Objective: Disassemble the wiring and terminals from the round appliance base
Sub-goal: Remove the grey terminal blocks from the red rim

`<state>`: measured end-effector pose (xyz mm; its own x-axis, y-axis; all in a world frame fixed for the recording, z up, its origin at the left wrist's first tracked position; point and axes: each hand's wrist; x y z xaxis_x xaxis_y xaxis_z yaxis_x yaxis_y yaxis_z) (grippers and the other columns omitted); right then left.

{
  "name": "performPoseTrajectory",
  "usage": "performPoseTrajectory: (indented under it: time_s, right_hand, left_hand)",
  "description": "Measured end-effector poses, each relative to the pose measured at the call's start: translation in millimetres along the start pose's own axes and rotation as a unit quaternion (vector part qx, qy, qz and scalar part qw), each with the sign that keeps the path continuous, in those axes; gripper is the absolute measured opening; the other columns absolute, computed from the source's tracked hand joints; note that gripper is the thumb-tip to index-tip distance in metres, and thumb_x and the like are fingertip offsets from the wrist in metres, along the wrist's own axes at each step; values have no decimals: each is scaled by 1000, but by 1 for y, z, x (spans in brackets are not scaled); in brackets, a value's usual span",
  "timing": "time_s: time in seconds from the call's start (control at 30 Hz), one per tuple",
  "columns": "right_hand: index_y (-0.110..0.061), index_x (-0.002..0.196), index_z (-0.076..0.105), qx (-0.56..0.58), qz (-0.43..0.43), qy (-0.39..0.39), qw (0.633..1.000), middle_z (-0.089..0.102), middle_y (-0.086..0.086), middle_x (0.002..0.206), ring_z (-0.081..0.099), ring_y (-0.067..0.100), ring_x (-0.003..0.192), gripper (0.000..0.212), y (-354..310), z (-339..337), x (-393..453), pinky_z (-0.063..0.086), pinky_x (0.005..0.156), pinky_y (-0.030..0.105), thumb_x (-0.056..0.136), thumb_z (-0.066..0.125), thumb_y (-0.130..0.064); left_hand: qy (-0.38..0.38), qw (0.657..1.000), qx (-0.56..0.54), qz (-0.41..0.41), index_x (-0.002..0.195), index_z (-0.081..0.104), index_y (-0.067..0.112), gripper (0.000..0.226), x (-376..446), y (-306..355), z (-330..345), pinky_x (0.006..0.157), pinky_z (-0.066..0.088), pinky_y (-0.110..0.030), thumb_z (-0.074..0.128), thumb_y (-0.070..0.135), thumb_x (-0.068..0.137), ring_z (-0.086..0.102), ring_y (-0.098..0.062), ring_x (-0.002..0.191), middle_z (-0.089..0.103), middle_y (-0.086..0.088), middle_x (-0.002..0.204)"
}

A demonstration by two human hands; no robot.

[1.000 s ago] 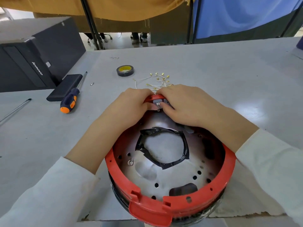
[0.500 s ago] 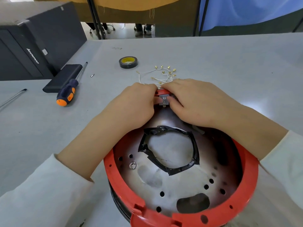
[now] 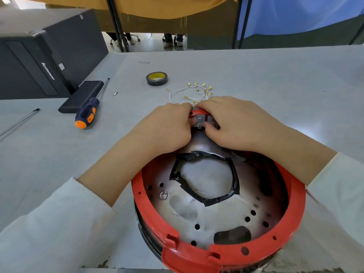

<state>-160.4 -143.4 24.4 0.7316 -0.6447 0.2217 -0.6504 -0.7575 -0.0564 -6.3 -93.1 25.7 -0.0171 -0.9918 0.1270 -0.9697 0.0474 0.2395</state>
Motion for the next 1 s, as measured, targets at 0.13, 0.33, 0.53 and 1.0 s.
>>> performPoseTrajectory:
  time_s: [0.13,0.33,0.53,1.0]
  right_hand:
    - [-26,118,52,2,-1,13,1000,59,-4,112,54,21,105,33,1,1,1,46,77,36,87,44,-31]
    - [-27,115,53,0,-3,21,1000,60,-5,107,56,22,101,32,2,5,3,44,70,34,86,43,-34]
    - [-23,106,52,-10,-19,25,999,59,-3,104,54,23,99,23,2,6,2,43,68,35,87,42,-30]
    - [-19,107,50,-24,-30,36,999,58,1,104,54,25,97,22,4,7,4,35,65,32,89,42,-26]
  left_hand:
    - [-10,1000,-3,2,120,53,16,29,-2,1,-1,75,38,-33,44,27,95,55,-32,100,62,-11,113]
    - [-5,1000,-2,4,123,52,18,33,0,-1,-1,77,40,-35,48,32,93,56,-33,103,62,-11,114]
    - [30,997,67,-5,99,48,17,16,2,0,3,58,29,-33,49,31,91,41,-29,71,58,-13,89]
    - [51,990,126,-27,88,35,19,16,0,6,6,45,16,-29,48,17,80,29,-26,61,28,-1,62]
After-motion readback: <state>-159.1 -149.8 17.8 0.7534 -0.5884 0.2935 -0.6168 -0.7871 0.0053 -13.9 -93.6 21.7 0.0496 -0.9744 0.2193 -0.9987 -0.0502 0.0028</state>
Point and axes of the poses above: each hand's wrist, its own x-axis towards the middle knuckle, its own z-axis out of the palm, y = z × x
